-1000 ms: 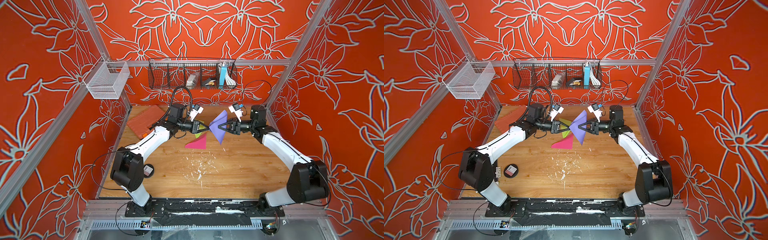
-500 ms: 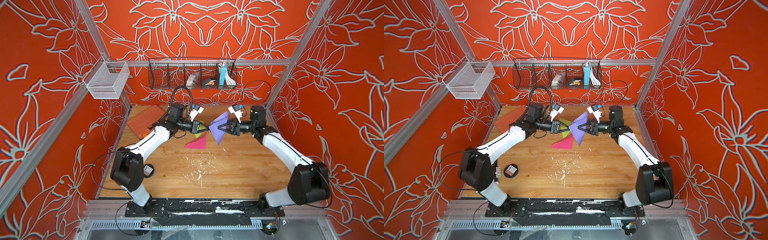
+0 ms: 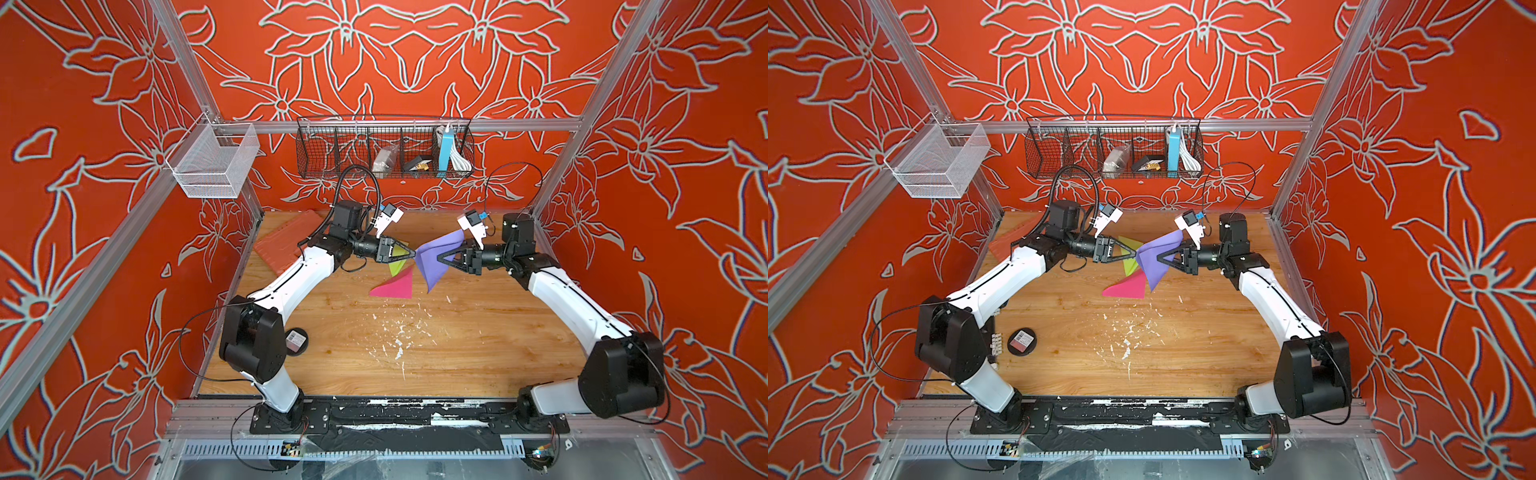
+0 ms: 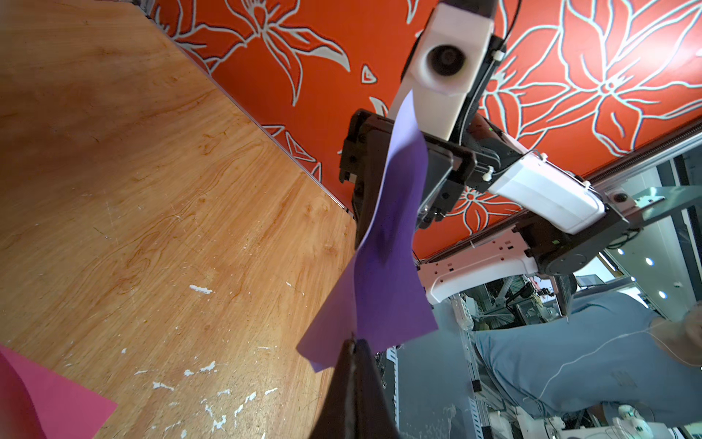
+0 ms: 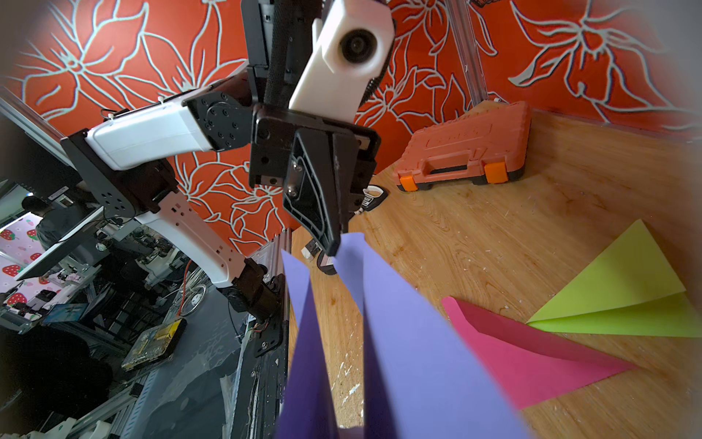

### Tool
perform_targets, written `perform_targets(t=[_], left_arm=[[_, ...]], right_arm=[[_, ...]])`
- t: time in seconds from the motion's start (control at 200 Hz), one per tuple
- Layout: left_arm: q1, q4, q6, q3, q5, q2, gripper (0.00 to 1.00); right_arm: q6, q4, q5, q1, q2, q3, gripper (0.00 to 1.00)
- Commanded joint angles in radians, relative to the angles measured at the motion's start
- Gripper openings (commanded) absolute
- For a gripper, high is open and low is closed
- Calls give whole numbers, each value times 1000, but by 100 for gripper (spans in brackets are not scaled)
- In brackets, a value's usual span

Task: Fold the square paper diagonally
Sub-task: Place the paper at the center of the board.

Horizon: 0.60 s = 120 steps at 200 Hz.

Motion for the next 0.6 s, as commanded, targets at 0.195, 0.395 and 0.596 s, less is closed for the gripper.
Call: perform_targets(t=[0.195,0.395,0.596], left_arm=[[4,-46,75,8,104,-26,0],[4,-16,43,-1,99,-18,0],[4,13,18,-10,96,-16,0]], right_arm=[[109,152,-18,7,-21,-33,34],[159,221,-34,9,-37,-71,34],[213,276,-31,17,-38,-87,45]])
